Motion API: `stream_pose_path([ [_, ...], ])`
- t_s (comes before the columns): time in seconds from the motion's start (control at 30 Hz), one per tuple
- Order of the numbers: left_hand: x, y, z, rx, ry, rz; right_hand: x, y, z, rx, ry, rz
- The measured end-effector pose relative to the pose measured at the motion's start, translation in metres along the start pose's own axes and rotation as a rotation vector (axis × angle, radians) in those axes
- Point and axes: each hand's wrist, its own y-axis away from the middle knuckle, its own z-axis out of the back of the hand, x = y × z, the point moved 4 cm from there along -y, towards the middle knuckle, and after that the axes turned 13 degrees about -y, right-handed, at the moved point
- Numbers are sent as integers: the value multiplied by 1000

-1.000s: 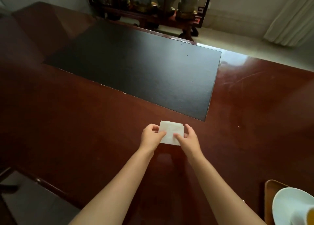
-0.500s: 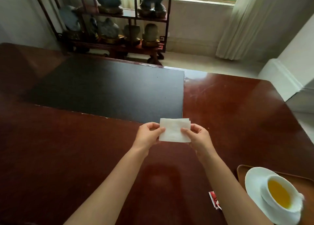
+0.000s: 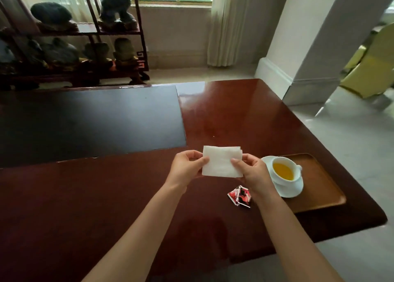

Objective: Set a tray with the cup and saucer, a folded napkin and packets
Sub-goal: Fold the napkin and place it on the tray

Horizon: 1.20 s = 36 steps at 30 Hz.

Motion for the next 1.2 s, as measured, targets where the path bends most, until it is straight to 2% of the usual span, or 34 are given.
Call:
stream_pose_path([
  [0.23, -12, 37, -71, 61, -6, -30, 17, 34, 76, -38, -107, 0],
  [0.47, -23, 68, -168, 54, 15, -27, 52, 51, 178, -54, -13, 21],
  [0.6, -26, 76, -211, -14, 70, -17, 62, 53, 224, -10, 35, 23],
  [0.73, -30, 82, -239, -51, 25, -22, 63, 50, 254, 11, 51, -5],
  [0.97, -31, 56, -281, -101, -4, -32, 67, 11, 294, -18, 82, -24],
  [1.2, -26, 5, -328, -69, -42, -41, 68, -47, 332, -43, 215, -38],
])
